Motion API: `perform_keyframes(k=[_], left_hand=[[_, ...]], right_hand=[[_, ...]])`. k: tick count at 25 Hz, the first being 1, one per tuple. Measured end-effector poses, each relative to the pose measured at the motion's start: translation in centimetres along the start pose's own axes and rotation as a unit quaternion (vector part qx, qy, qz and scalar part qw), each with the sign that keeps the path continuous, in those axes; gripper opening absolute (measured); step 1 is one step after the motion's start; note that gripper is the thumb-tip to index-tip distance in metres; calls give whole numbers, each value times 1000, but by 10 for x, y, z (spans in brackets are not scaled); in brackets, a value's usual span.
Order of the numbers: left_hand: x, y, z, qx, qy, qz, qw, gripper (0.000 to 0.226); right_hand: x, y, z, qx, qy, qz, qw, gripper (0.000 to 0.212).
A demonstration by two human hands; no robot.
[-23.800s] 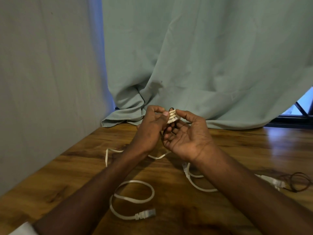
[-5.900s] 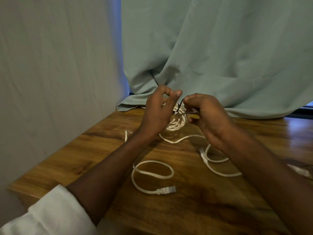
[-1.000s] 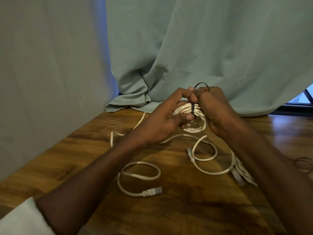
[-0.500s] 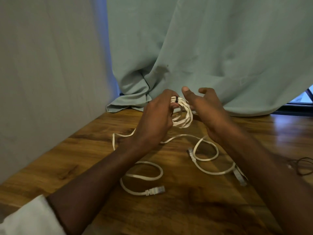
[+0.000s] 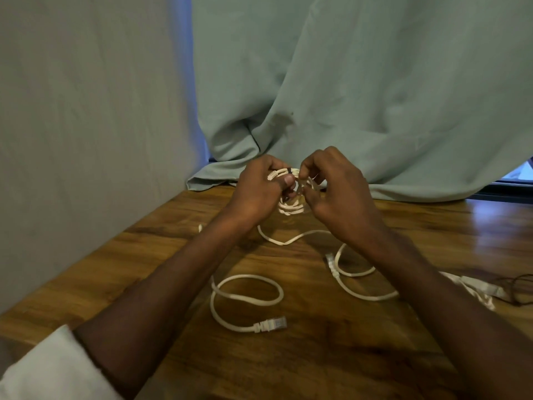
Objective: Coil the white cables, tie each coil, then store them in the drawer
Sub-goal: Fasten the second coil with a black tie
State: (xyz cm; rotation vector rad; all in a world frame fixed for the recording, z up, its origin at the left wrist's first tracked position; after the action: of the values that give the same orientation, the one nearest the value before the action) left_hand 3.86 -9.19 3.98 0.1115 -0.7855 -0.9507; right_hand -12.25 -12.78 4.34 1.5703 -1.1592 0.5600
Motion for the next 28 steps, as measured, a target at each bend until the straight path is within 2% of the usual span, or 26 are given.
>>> perform_keyframes(k=[3, 7, 9, 12, 16, 18, 20, 23, 26, 28], left_hand=[[-3, 4, 6, -175, 114, -82, 975, 13], [-5, 10, 7, -280, 224, -134, 924, 28], [-3, 12, 3, -307, 249, -145, 907, 36], [-3, 14, 2, -314, 274, -150, 897, 30], [-3, 15, 1, -315, 287, -163, 890, 47], [-4, 16, 2, -312, 281, -156, 894, 40], [-5, 15, 6, -278, 258, -137, 915, 30], [-8, 7, 9, -163, 169, -84, 968, 30], [-12, 2, 11, -49, 24, -44, 998, 14], [-10, 2, 13, -30, -12, -49, 998, 11]], right_hand=[[-4, -2, 1, -87, 52, -24, 995, 24], [-7, 0, 0, -177, 118, -53, 976, 41], [-9, -1, 0, -193, 151, -53, 968, 40], [-8, -2, -2, -189, 194, -56, 961, 35], [-8, -6, -5, -196, 214, -61, 955, 35], [-7, -7, -4, -191, 210, -60, 957, 32], [-8, -6, -1, -150, 195, -31, 969, 23], [-10, -6, 0, 15, 75, 62, 995, 16], [-8, -9, -6, 167, -63, 133, 975, 15], [-4, -6, -6, 247, -122, 162, 947, 15]])
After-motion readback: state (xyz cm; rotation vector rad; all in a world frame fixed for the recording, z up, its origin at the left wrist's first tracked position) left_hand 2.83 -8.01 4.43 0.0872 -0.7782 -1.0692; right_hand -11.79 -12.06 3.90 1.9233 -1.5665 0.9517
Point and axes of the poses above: each hand's wrist, its own x-axis towards the middle knuckle, its own y-axis out of the back of the hand, z = x × y, the point moved 1 cm from there along x, towards the middle knuckle, and after that the axes turned 13 degrees about x, right-handed, at the moved point
